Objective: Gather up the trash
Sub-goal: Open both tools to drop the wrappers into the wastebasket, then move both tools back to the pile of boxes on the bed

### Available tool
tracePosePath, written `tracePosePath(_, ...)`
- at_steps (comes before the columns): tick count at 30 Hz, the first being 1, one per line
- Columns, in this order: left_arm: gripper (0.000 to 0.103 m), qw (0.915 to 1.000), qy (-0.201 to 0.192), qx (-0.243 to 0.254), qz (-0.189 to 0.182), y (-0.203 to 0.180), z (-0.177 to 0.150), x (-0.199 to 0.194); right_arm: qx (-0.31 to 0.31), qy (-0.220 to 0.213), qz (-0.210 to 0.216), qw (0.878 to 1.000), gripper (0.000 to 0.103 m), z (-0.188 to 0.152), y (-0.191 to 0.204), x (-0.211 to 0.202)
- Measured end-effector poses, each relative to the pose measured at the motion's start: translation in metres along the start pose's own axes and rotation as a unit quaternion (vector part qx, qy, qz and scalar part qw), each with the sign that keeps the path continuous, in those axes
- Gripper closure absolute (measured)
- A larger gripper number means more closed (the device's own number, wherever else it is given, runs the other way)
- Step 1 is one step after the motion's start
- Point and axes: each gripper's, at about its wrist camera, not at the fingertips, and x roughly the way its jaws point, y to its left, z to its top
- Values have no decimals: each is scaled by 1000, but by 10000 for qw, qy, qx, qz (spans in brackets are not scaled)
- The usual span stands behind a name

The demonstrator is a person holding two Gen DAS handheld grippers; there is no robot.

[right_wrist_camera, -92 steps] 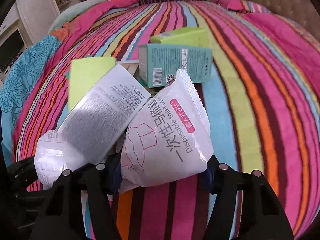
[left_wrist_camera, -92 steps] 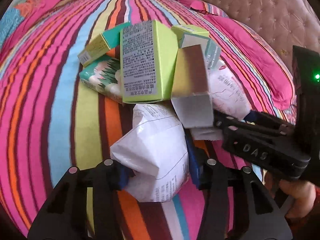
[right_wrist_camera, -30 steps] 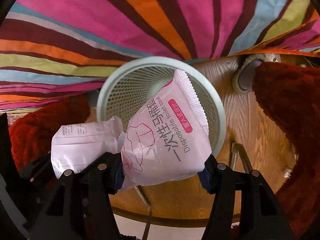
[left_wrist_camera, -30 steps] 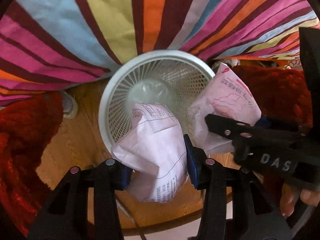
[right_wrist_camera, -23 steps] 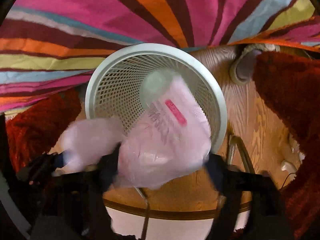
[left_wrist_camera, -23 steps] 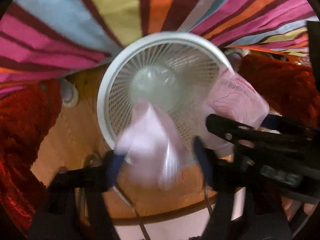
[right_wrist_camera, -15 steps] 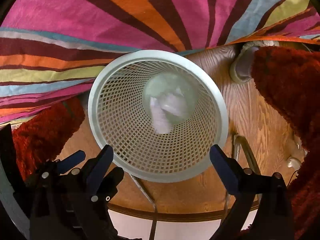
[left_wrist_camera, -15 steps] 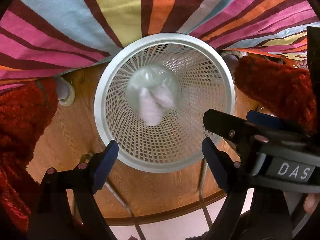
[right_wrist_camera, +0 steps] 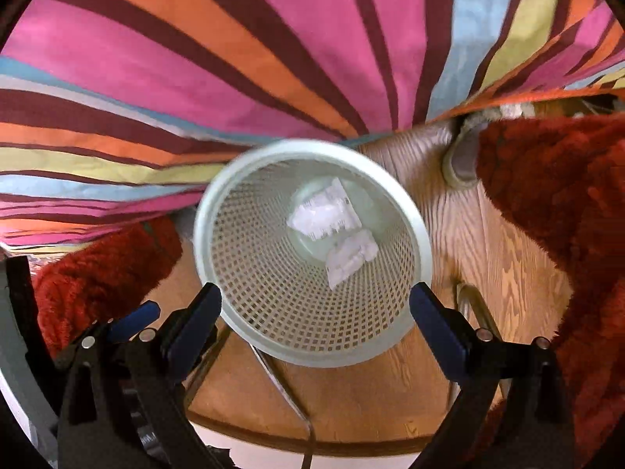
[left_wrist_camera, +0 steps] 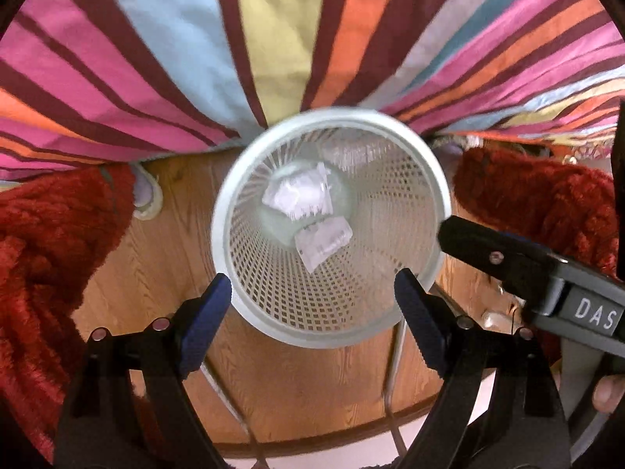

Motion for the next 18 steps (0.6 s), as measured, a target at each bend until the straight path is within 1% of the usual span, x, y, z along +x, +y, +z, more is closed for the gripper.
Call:
tracePosePath(3,20,9992,-394,-4,-17,2,-6,-25,-185,-396,130,9990,10,-7,6,-27)
tracePosePath(6,20,9955,-944,22,-34,4,-13,-59,-496,-1123,315,9919,10,-15,12,-69)
tracePosePath(8,20,9913,-1314,33,-38,6,-17,-80,-705,-1860,328,9795,10,-21,15,-103)
tracePosePath(9,20,9873,-1586,46,-28,7,-20,-95,-830,-2342,264,9683,10,-25,19,-123)
tracePosePath(10,20,9847,-1744,51,-11,7,-19,-105,-915,-2664,220,9593,10,-27,22,-137)
tracePosePath(13,20,9745,-2240,78,54,7,-16,-135,-1149,-3592,83,9261,10,-32,31,-176)
tracePosePath(14,20,9717,-2358,80,66,7,-15,-142,-1188,-3768,63,9186,10,-32,33,-184)
tracePosePath(15,20,9670,-2544,72,76,8,-12,-153,-1226,-3953,44,9103,10,-30,35,-193)
tracePosePath(17,20,9620,-2729,46,50,10,-8,-164,-1227,-4143,17,9018,10,-25,37,-202)
tracePosePath(18,20,9585,-2850,-9,28,11,-4,-171,-1215,-4181,15,9002,10,-21,37,-204)
